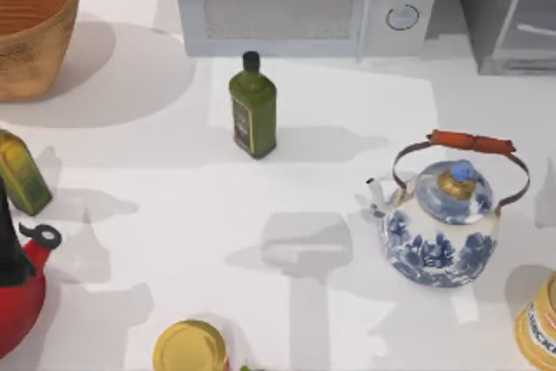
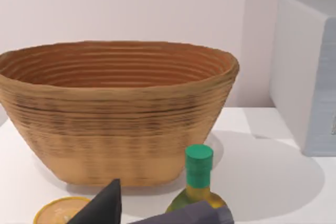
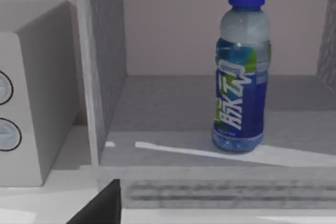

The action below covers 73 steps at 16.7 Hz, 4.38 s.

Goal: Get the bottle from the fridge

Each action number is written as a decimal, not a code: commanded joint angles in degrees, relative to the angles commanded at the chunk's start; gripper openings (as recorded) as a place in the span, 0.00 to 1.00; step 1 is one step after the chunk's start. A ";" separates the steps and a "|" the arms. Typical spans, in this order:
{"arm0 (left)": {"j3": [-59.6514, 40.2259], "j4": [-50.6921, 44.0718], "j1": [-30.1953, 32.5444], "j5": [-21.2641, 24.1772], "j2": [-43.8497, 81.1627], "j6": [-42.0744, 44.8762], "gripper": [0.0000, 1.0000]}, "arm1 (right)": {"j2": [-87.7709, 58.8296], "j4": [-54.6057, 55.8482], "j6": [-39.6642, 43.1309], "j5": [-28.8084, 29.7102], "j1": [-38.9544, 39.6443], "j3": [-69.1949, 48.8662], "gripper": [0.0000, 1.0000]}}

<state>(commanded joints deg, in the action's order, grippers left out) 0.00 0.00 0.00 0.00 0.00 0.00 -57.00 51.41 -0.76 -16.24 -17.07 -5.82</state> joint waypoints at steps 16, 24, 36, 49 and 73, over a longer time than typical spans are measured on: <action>0.00 0.00 0.00 0.00 0.00 0.00 1.00 | -45.75 41.31 -0.27 -13.21 -13.50 -4.74 1.00; 0.00 0.00 0.00 0.00 0.00 0.00 1.00 | -49.29 38.20 -0.06 -10.52 -10.58 -11.15 1.00; 0.00 0.00 0.00 0.00 0.00 0.00 1.00 | -67.44 17.66 0.80 4.81 3.63 -49.57 1.00; 0.00 0.00 0.00 0.00 0.00 0.00 1.00 | -75.36 9.70 0.89 6.46 5.17 -65.57 1.00; 0.00 0.00 0.00 0.00 0.00 0.00 1.00 | -75.88 8.86 0.90 6.64 5.34 -66.67 0.00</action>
<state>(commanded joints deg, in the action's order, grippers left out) 0.00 0.00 0.00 0.00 0.00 0.00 -132.88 60.27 0.14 -9.60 -11.73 -72.49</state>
